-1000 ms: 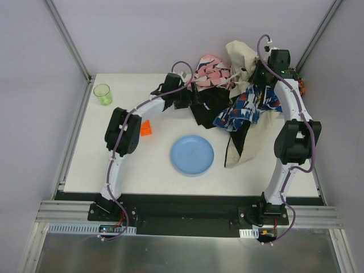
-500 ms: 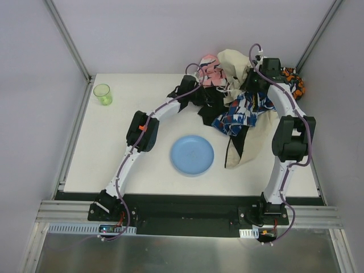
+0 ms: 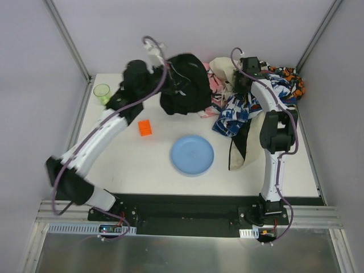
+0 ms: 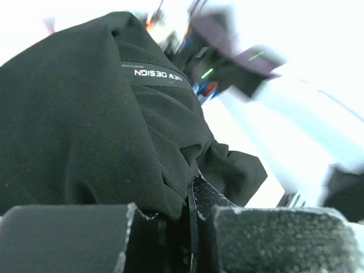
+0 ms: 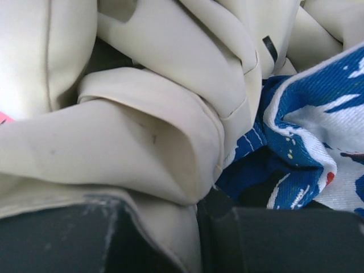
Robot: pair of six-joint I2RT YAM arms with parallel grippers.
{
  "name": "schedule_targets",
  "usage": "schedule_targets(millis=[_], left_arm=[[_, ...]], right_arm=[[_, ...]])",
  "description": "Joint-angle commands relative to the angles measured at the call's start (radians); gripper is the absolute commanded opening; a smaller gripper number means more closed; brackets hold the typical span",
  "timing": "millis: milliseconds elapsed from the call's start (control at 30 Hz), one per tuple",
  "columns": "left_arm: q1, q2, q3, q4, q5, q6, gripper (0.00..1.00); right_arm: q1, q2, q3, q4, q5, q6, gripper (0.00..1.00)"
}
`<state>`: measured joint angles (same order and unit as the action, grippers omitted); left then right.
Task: Pick out a specific cloth from the pile
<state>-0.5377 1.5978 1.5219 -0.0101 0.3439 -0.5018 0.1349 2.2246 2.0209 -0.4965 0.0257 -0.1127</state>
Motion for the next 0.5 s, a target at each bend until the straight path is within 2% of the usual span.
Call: schedule_targets(millis=[0,67,133,233,333,367,433,467], left_arm=[[-0.007,-0.324,-0.048,-0.048,-0.13,0.172,0.0],[-0.008,-0.421,-0.051,-0.124,-0.195,0.207,0.0],[-0.008,-0.498,-0.061,-0.201,-0.337,0.22,0.0],[-0.008,-0.614,-0.13,-0.298,-0.575,0.22,0.0],[-0.008,-0.744,-0.266,-0.367,-0.845,0.162,0.0],[-0.008,-0.777,-0.311,-0.398,-0.918,0.139,0.0],[-0.008,-0.834,-0.388,-0.47,-1.028,0.067,0.0],[-0.008,-0.857,-0.431,-0.511,-1.066,0.031,0.0]], right_arm=[[-0.011,0.067,0.044,-0.117,0.137,-0.013,0.01],[-0.005,0.064,0.039,-0.119,0.135,-0.022,0.01],[0.006,0.052,0.036,-0.122,0.131,-0.041,0.02],[0.02,0.017,0.027,-0.123,0.125,-0.062,0.12],[0.037,-0.049,0.01,-0.125,0.128,-0.074,0.2],[0.04,-0.074,0.006,-0.125,0.122,-0.079,0.24],[0.045,-0.123,-0.008,-0.126,0.109,-0.088,0.38],[0.046,-0.149,-0.016,-0.132,0.103,-0.09,0.48]])
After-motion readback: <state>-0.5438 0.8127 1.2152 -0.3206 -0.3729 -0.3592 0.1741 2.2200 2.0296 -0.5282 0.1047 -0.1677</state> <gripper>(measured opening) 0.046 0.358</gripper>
